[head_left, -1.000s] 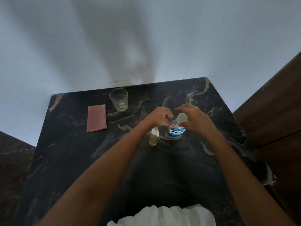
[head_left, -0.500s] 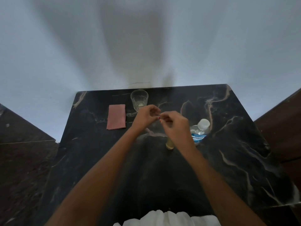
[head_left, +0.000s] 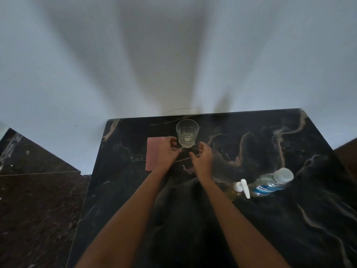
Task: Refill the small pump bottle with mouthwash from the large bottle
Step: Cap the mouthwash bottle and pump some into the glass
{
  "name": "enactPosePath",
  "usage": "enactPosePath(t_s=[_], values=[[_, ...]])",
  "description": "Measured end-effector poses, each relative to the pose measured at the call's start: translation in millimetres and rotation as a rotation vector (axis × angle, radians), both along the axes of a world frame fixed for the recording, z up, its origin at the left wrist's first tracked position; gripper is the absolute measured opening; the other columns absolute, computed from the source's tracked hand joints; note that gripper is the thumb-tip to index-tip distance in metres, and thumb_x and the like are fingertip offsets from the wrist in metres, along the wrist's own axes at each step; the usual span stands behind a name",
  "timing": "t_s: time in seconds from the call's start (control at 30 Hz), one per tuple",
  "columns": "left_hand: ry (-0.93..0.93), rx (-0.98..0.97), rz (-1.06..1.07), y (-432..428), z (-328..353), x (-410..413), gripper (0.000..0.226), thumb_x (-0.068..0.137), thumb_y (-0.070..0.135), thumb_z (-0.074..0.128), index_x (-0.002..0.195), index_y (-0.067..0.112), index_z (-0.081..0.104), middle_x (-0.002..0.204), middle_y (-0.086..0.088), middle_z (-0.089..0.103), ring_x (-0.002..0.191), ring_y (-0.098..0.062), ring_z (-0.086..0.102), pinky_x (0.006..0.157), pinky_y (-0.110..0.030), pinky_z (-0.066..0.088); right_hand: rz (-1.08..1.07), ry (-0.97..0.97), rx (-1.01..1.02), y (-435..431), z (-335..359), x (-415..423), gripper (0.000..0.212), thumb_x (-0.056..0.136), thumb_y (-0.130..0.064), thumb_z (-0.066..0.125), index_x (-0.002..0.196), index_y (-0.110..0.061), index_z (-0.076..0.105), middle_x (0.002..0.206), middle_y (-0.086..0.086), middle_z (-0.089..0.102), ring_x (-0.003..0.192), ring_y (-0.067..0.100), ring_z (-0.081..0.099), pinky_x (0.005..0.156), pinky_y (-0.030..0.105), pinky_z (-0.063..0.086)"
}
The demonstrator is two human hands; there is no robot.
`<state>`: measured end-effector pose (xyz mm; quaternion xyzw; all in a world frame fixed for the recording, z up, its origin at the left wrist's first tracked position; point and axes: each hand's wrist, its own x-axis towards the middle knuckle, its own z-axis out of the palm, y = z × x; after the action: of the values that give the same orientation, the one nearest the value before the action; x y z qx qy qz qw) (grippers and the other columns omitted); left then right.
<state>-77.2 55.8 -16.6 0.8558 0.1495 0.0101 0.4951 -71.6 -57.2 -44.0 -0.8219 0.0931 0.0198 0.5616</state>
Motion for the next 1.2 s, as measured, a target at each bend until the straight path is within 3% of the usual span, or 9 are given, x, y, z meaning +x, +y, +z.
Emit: enactPosePath(t_s=[0.1, 0.2, 0.5, 0.83, 1.03, 1.2], values=[[0.034, -0.085, -0.068, 5, -8, 18, 0.055, 0.077, 0.007, 0.068, 0.125, 0.007, 0.042, 0.121, -0.012, 0.054, 0.100, -0.013, 0.051, 0.084, -0.022, 0.044, -0.008, 0.032, -0.010, 2, -17, 25, 0.062, 0.078, 0.000, 0.066, 0.133, -0.006, 0.038, 0.135, 0.012, 0.042, 0.124, 0.023, 0.041, 0.105, 0.037, 0.037], [0.049, -0.178, -0.108, 8, -15, 32, 0.064, 0.075, 0.009, 0.071, 0.129, 0.011, 0.036, 0.128, -0.011, 0.050, 0.108, -0.014, 0.049, 0.091, -0.026, 0.044, 0.032, 0.053, 0.002, 3, -28, 43, 0.068, 0.075, -0.003, 0.070, 0.134, -0.009, 0.037, 0.135, 0.011, 0.044, 0.123, 0.023, 0.043, 0.103, 0.039, 0.040], [0.067, -0.347, -0.130, 17, -31, 57, 0.081, 0.072, 0.010, 0.073, 0.138, 0.015, 0.026, 0.143, -0.008, 0.038, 0.128, -0.019, 0.040, 0.106, -0.035, 0.037, 0.088, 0.015, 0.041, 11, -35, 73, 0.082, 0.073, -0.005, 0.072, 0.140, -0.017, 0.027, 0.140, 0.009, 0.040, 0.127, 0.021, 0.040, 0.095, 0.025, 0.034], [-0.003, -0.375, -0.057, 12, -37, 52, 0.074, 0.070, 0.009, 0.075, 0.132, 0.015, 0.035, 0.134, -0.007, 0.046, 0.114, -0.011, 0.046, 0.099, -0.029, 0.042, 0.099, -0.027, 0.036, 5, -38, 67, 0.076, 0.072, -0.008, 0.074, 0.137, -0.017, 0.035, 0.131, 0.008, 0.052, 0.118, 0.020, 0.049, 0.093, 0.026, 0.041], [-0.036, -0.353, -0.040, 4, -36, 27, 0.072, 0.067, 0.006, 0.077, 0.128, 0.011, 0.040, 0.128, -0.008, 0.051, 0.116, -0.019, 0.051, 0.098, -0.031, 0.044, 0.139, -0.019, 0.069, -4, -35, 40, 0.074, 0.071, -0.005, 0.073, 0.134, -0.017, 0.037, 0.125, 0.008, 0.056, 0.114, 0.018, 0.052, 0.097, 0.037, 0.046], [-0.032, -0.378, -0.051, -4, -34, -12, 0.068, 0.067, 0.004, 0.077, 0.125, 0.012, 0.041, 0.123, -0.004, 0.052, 0.114, -0.019, 0.053, 0.095, -0.029, 0.045, 0.148, -0.047, 0.081, -14, -33, 4, 0.067, 0.070, -0.002, 0.074, 0.128, -0.016, 0.045, 0.116, 0.005, 0.060, 0.105, 0.012, 0.056, 0.087, 0.020, 0.046]])
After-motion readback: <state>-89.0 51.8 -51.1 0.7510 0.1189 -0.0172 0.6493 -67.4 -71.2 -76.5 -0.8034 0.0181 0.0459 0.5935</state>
